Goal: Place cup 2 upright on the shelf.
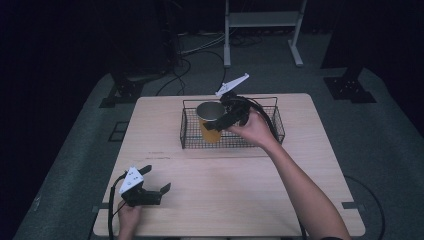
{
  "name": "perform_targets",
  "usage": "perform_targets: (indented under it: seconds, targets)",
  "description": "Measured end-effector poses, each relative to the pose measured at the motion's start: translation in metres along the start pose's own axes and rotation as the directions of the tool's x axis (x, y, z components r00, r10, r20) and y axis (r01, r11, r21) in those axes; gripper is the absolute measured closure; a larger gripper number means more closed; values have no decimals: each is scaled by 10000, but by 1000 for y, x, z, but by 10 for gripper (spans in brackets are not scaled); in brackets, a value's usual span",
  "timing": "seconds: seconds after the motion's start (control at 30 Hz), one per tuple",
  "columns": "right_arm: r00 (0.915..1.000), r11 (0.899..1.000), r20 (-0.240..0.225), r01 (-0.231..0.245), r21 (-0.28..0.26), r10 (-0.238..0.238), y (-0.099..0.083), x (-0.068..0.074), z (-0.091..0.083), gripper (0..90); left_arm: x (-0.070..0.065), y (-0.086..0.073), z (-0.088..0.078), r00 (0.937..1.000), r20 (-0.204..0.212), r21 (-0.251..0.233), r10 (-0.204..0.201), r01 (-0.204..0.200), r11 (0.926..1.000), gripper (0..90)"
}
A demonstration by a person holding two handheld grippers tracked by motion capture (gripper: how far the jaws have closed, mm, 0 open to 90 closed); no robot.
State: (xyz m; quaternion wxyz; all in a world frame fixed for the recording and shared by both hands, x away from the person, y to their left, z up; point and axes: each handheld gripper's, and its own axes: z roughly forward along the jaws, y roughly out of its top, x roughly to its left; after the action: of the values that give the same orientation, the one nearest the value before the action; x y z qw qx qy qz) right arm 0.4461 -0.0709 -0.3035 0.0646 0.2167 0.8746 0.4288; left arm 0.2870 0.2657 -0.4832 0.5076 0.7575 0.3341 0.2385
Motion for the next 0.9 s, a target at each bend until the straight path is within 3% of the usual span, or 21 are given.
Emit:
perform_targets:
  seconds: [0.3,0.53,0.9]
  targets:
    - [9996,9997,183,-225,70,223,7,-13,9,137,0,0,0,10000,12,-26,-50,50,10000,0]
    - [9970,9983,628,-476,321,455,10,-27,19,136,0,0,0,10000,1,-3,-30,30,10000,0]
    - [9919,9963,960,-847,147,829,15,-42,33,137,0,0,0,10000,22,-16,-37,37,10000,0]
